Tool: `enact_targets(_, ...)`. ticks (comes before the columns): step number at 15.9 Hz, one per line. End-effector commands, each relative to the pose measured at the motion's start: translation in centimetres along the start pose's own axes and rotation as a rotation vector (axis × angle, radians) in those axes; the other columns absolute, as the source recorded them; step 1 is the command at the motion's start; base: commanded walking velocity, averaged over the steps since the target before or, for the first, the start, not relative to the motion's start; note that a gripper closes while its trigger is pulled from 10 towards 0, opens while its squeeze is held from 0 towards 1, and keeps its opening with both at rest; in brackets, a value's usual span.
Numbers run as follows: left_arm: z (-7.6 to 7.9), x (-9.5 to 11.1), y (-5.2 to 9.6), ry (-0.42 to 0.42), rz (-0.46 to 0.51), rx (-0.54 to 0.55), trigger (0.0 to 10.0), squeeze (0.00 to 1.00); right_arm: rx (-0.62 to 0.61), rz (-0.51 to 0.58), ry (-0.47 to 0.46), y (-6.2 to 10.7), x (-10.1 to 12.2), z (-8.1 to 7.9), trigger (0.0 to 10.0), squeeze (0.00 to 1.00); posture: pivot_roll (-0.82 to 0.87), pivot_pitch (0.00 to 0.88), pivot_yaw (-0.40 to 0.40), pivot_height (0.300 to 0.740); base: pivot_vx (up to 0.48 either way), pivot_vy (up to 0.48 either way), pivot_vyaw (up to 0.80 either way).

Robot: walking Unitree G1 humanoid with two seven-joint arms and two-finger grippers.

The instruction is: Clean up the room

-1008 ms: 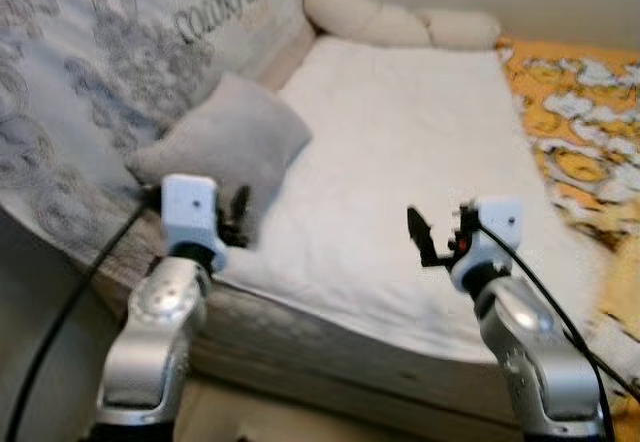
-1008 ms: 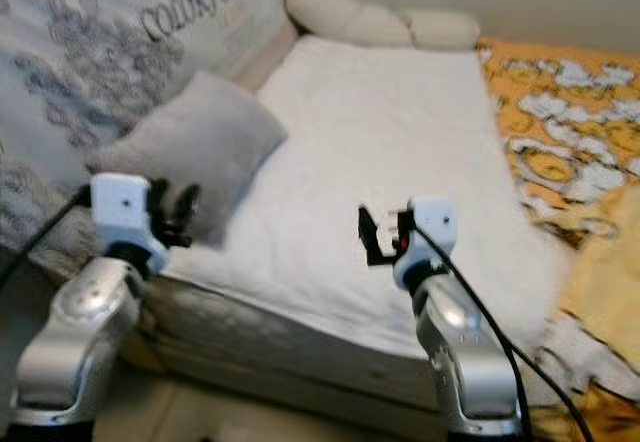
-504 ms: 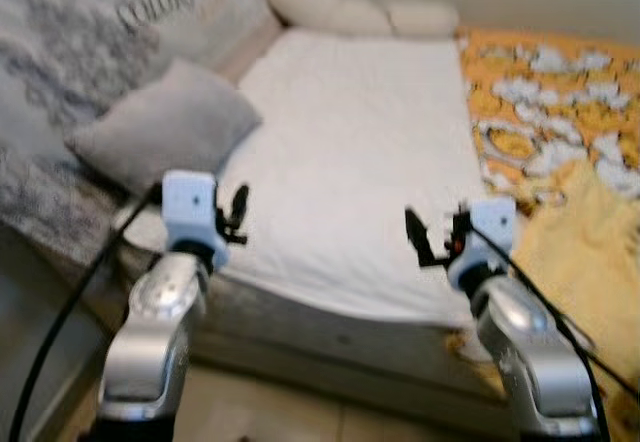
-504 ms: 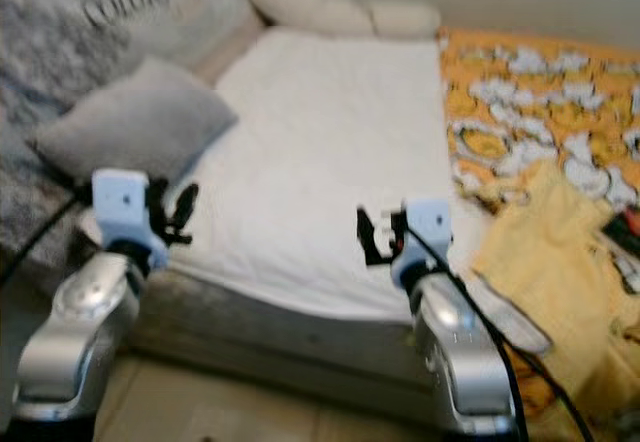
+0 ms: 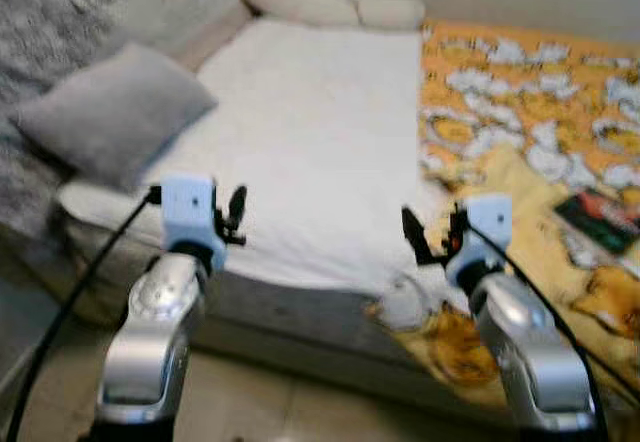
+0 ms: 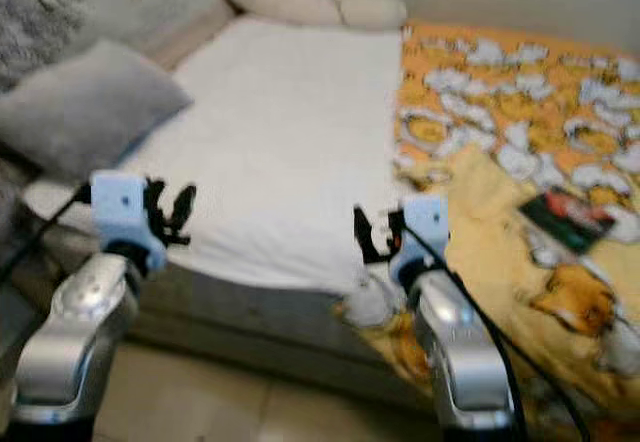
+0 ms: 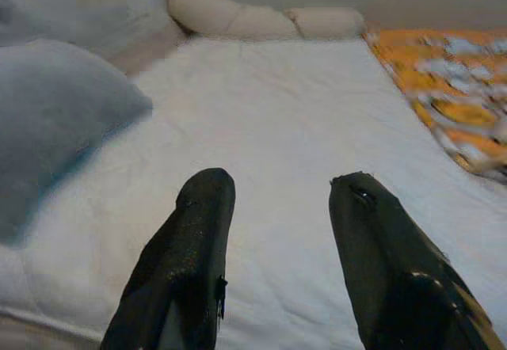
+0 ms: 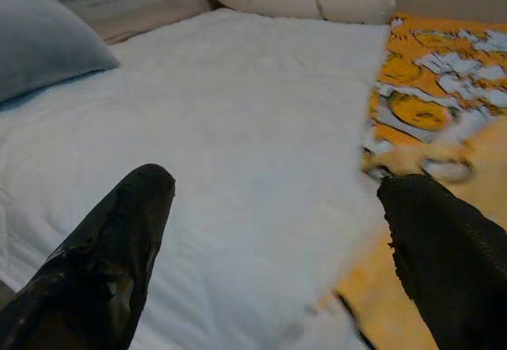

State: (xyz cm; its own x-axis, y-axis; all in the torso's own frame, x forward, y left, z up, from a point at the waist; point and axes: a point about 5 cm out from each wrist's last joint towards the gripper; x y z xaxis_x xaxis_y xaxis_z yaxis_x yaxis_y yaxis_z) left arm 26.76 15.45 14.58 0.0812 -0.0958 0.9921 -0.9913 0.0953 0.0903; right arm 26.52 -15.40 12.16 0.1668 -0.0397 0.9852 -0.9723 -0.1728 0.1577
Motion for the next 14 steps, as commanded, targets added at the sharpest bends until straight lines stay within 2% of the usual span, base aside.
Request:
enact_targets(1,0.6,0.4,0.0,0.003,0.01,-0.017,10.0,0.24,-0.02,-0.012,-0.013,0.2,-0.2,0.8,10.0,0.0,0.04,0.007,0.012,0.74,0.0,-0.431,0.0)
enact_targets(5,0.2,-0.4,0.5,0.01,-0.014,-0.01,10.0,0.24,-0.021,-0.016,0.024,0.4,-0.1,1.0,10.0,0.0,0.0,0.007,0.027,0.74,0.0,-0.434,0.0)
enact_targets(8,-0.4,-0.9,1.1,0.008,-0.023,0.015,10.0,0.24,-0.031,-0.024,0.024,1.2,-0.2,1.8,10.0,0.0,-0.02,0.009,0.022,0.74,0.0,-0.433,0.0)
enact_targets(14,-1.4,-1.4,1.9,-0.003,-0.03,0.045,10.0,0.25,-0.061,-0.036,0.038,1.6,-0.4,2.9,10.0,0.0,-0.01,0.012,0.008,0.74,0.0,-0.434,0.0)
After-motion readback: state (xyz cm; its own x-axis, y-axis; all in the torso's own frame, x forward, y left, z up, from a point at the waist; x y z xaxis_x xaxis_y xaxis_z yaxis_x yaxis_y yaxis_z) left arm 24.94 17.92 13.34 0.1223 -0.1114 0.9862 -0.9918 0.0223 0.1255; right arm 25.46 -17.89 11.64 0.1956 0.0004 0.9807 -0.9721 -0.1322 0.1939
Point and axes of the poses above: a point about 5 cm out from each wrist's last joint towards the gripper, its own y axis pointing back from the gripper into the wrist, its own x axis along the axis of the wrist's last joint, z = x × y, and after that the axes turned 3 degrees about -y, right-handed
